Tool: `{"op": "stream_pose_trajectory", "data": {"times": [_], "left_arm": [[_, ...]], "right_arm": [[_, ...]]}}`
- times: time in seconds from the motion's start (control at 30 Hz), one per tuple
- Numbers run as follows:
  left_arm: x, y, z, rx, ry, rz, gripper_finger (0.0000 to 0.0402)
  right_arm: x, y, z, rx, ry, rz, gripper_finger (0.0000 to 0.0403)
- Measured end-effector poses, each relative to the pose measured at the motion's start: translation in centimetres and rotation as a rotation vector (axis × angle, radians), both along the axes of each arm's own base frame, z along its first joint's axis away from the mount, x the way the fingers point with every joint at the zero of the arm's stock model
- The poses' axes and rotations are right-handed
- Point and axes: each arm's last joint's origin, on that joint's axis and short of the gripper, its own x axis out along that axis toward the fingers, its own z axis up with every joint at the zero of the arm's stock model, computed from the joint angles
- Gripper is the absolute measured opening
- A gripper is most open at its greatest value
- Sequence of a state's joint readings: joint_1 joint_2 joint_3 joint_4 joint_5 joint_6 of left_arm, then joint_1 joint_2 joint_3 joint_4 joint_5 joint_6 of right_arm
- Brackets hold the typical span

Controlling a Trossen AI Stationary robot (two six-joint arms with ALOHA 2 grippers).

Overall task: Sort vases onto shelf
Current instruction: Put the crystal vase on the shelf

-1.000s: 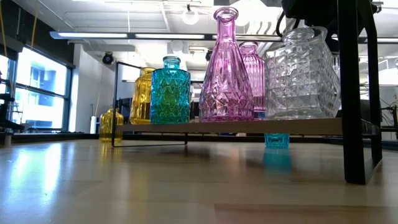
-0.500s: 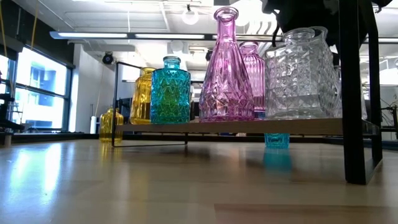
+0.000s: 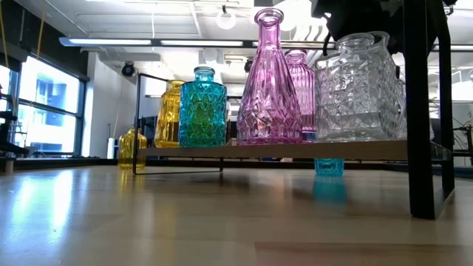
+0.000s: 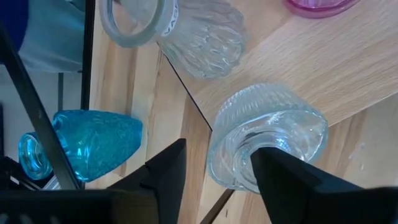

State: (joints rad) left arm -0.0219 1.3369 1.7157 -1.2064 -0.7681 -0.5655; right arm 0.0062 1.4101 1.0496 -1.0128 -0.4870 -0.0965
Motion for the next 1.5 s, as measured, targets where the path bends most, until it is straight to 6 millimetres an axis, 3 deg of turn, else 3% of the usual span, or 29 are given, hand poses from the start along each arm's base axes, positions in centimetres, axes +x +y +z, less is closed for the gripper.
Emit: {"op": "stream_pose_trajectory", "data": {"times": [0.33, 1.5], "left_arm": [[0.0, 0.0, 0.0, 0.001, 0.001, 0.000, 0.0000], [0.0, 0.0, 0.0, 0.004, 0.000, 0.003, 0.0000]], "right_arm": [[0.3, 0.0, 1.3, -0.020, -0.003, -0.012, 0.0186], [0.4, 1.4, 1.4, -0.038, -0.025, 0.043, 0.0185]]}}
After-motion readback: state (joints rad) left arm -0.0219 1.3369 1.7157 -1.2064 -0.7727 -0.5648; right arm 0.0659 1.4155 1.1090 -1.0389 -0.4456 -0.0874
